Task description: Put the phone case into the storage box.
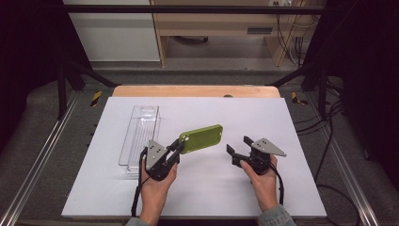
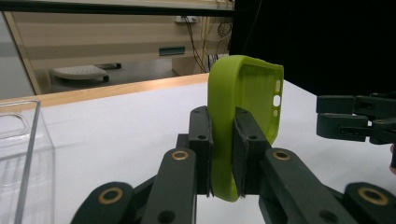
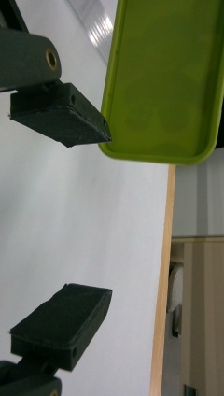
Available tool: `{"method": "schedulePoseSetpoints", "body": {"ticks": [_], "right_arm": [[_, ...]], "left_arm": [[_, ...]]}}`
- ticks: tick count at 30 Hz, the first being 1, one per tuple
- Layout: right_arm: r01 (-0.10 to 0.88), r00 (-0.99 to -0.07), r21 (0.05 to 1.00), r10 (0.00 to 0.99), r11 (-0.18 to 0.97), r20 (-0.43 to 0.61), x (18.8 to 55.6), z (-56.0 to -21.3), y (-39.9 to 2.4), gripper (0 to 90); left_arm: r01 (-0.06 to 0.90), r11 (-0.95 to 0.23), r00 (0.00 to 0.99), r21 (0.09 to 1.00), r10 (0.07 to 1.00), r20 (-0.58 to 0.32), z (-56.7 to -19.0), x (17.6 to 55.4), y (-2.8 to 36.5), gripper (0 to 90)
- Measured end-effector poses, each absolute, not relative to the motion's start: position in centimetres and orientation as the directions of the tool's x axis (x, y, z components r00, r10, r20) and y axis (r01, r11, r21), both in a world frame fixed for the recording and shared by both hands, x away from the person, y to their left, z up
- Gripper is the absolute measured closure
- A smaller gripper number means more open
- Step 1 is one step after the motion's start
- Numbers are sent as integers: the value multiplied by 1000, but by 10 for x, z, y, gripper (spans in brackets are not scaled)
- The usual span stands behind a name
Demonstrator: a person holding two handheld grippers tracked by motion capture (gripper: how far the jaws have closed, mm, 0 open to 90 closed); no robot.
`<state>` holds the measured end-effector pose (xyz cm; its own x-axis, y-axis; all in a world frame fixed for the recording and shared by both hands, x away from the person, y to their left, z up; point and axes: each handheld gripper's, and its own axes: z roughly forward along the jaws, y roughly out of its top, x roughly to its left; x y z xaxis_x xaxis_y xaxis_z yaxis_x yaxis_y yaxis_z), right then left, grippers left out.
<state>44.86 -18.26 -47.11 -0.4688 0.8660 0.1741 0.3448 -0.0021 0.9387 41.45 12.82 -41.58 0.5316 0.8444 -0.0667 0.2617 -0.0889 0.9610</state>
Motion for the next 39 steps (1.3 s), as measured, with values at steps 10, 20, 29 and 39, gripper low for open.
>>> {"method": "schedulePoseSetpoints", "body": {"ticks": [10,20,29,39], "right_arm": [[319,-423,944,904,78,69,451,-474,-183,224],[251,-450,954,892,166,-37,448,-476,-189,185],[227,-457,955,887,190,-68,441,-476,-197,204],[196,-456,962,886,190,-82,430,-476,-217,31]], "left_arm": [[232,-147,535,961,845,0,-407,416,136,793],[218,-165,537,962,843,23,-396,422,148,793],[192,-208,540,959,838,74,-379,431,156,793],[180,-238,512,954,851,116,-359,435,175,793]]}}
